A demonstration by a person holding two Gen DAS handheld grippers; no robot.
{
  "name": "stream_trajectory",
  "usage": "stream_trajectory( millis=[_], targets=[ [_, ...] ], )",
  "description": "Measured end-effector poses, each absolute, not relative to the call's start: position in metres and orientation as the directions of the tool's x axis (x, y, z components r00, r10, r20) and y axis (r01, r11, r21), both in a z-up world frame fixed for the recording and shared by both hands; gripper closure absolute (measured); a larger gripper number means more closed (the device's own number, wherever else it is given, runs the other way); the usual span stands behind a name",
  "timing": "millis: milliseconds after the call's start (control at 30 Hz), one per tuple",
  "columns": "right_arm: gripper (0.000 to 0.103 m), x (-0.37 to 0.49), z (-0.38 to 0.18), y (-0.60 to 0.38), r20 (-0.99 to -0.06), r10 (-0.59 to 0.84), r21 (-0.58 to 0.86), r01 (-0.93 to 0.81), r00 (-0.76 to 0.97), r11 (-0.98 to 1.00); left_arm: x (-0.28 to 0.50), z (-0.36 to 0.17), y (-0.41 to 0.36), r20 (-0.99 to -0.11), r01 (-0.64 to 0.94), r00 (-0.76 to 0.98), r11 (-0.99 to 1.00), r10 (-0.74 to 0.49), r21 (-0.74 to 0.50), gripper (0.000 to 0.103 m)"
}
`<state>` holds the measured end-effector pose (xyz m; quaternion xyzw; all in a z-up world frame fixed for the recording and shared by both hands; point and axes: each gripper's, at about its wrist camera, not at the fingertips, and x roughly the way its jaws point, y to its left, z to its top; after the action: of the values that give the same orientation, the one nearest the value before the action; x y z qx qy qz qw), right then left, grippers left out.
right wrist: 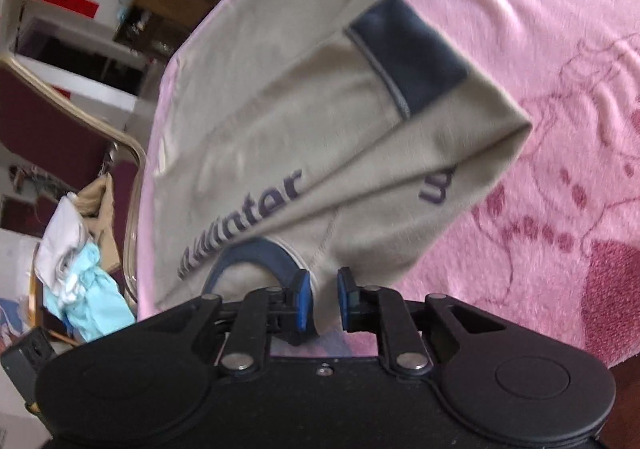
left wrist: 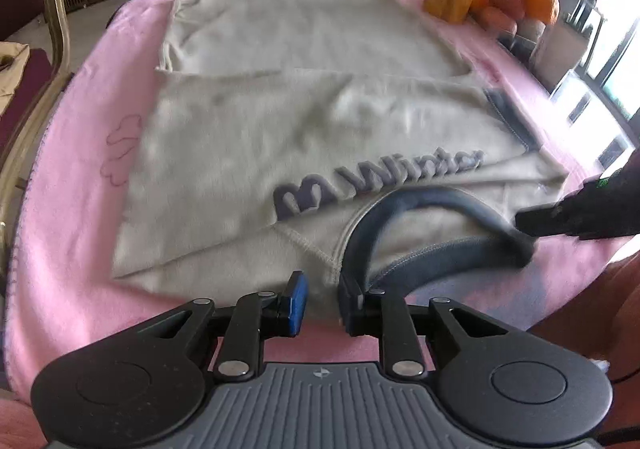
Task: Fold clothes
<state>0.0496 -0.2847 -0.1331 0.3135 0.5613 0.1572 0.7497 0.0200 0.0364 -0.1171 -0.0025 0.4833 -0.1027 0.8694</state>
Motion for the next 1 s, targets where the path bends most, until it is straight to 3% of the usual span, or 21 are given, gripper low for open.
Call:
stream_trajectory(
  millis=[133,233,567,667,767,1000],
  targets=[
    [0.088,0.039,-0.127,-0.283,-0.758,0.578,0.628,0.099,0.301,0.772,0.010,-0.108,0.033,-0.854,0.191,0.494,0.979,-0.161,-0.074,0.082],
    [0.086,0.028,-0.114,-0.284,-0.766,0.540,0.599,0.082,0.349,0.796,0.007,-0.095,0.035,-0.840,0.183,0.525,0.982,-0.139,-0.048,0.076],
    [0.085,0.052,-0.002,-0.271,-0.587,0.468,0.586,-0.052,0.660,0.808,0.058,-0.009,0.095,-0.695,-0.005,0.719,1.000,0.006,0.004,0.070],
    [0.085,0.075,0.030,-0.264,-0.523,0.438,0.547,-0.105,0.731,0.830,0.085,0.007,0.107,-0.682,-0.042,0.730,0.999,0.049,0.027,0.064],
    [0.079,0.103,0.052,-0.255,-0.494,0.383,0.463,-0.137,0.780,0.876,0.121,0.015,0.120,-0.685,-0.062,0.726,0.998,0.066,0.029,0.055],
    [0.071,0.218,0.043,-0.252,-0.529,0.256,0.329,-0.083,0.809,0.941,0.231,-0.005,0.148,-0.719,-0.158,0.687,0.987,0.103,-0.009,0.056]
  ],
)
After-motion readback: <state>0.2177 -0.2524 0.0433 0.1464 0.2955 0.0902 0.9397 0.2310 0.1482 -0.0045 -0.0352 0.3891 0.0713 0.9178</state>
